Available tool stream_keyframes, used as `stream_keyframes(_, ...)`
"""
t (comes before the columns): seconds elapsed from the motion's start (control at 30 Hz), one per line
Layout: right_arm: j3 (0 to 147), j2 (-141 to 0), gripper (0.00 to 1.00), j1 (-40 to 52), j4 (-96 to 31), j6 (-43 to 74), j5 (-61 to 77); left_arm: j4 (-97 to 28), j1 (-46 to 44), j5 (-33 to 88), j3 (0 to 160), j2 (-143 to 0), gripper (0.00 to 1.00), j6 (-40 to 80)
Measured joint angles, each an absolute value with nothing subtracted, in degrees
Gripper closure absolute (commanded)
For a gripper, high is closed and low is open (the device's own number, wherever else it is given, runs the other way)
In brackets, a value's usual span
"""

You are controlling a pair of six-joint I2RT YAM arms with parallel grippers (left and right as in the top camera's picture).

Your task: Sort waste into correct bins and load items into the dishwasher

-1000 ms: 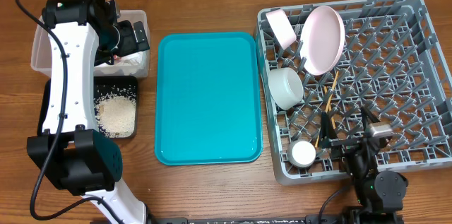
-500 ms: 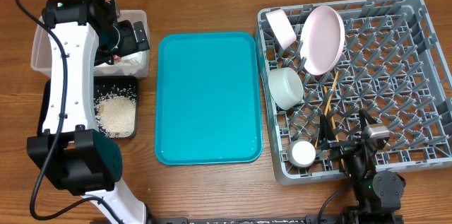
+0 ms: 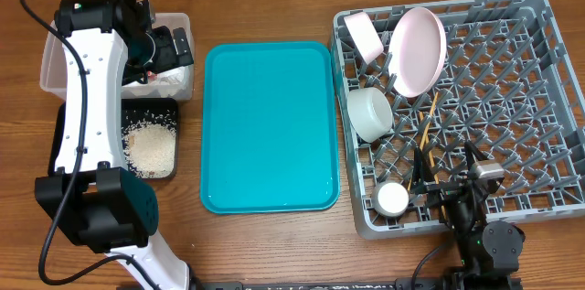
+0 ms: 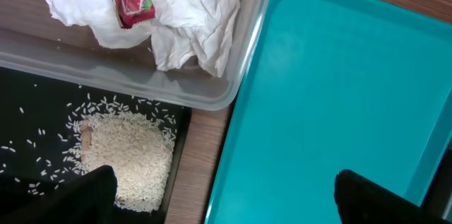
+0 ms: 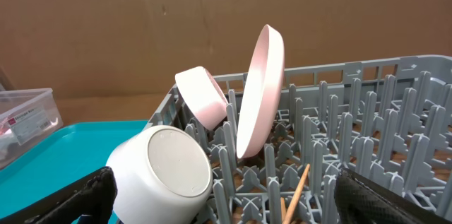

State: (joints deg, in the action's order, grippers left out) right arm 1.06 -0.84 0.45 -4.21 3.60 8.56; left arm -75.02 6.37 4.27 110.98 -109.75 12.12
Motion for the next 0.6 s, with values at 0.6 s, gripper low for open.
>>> stream_keyframes(0.6,1.06,-0.84,0.00,0.45,-4.19,3.57,8.54,-75.11,6.37,2.61,110.98,-109.60,0.00,12.12)
